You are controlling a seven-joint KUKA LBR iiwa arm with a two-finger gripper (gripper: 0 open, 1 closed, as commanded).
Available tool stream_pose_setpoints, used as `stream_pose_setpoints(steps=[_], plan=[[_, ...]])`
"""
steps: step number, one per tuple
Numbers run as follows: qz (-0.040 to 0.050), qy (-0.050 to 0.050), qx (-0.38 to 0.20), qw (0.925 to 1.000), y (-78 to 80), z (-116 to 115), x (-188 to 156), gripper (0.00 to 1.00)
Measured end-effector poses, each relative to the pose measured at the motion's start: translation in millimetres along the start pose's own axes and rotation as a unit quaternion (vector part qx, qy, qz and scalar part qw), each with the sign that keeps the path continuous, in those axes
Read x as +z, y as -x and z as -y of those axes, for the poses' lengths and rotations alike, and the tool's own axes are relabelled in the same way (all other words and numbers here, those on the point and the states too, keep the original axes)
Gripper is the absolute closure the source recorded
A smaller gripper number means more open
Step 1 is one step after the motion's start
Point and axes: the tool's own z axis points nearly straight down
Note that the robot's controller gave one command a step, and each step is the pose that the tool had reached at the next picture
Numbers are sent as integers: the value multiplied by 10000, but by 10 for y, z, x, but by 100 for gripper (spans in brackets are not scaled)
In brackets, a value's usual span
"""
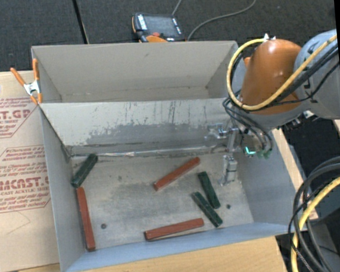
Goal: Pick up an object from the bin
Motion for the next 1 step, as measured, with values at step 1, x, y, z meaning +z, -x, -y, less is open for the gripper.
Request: stream_pose_setpoints(steps=[1], plan=[[27, -2, -1013, 9949, -350, 143, 959, 0]])
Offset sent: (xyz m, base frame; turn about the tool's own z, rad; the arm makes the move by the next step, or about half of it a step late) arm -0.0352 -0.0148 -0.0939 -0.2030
